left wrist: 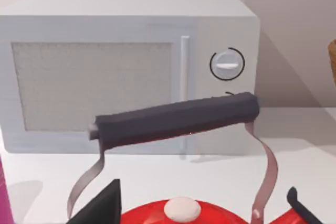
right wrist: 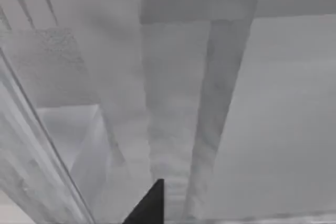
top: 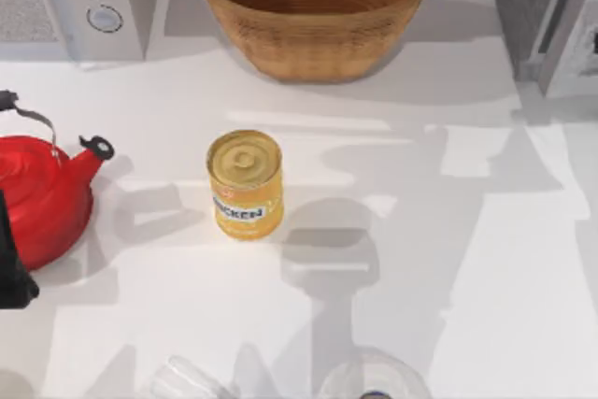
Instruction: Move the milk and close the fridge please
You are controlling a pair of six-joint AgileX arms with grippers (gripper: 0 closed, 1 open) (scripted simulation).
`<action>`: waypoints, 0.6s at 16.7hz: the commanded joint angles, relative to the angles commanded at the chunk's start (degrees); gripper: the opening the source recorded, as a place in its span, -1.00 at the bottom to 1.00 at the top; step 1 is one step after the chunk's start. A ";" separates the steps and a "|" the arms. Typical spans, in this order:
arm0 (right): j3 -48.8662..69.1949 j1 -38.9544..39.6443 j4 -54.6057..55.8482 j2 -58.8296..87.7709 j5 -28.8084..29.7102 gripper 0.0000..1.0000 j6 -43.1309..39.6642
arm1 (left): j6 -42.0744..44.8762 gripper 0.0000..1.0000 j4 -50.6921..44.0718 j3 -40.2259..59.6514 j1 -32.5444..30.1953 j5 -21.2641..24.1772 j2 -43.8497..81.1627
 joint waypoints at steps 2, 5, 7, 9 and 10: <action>0.00 0.00 0.00 0.00 0.00 1.00 0.00 | 0.00 1.00 0.00 0.00 0.00 0.00 0.00; -0.01 -0.65 -0.18 0.44 0.22 1.00 -0.26 | 0.00 1.00 0.00 0.00 0.00 0.00 0.00; 1.65 -0.64 -0.80 2.27 0.28 1.00 -0.32 | 0.00 1.00 0.00 0.00 0.00 0.00 0.00; 5.01 -0.63 -1.70 5.51 0.29 1.00 -0.26 | 0.00 1.00 0.00 0.00 0.00 0.00 0.00; 7.23 -0.60 -2.16 7.41 0.23 1.00 -0.18 | 0.00 1.00 0.00 0.00 0.00 0.00 0.00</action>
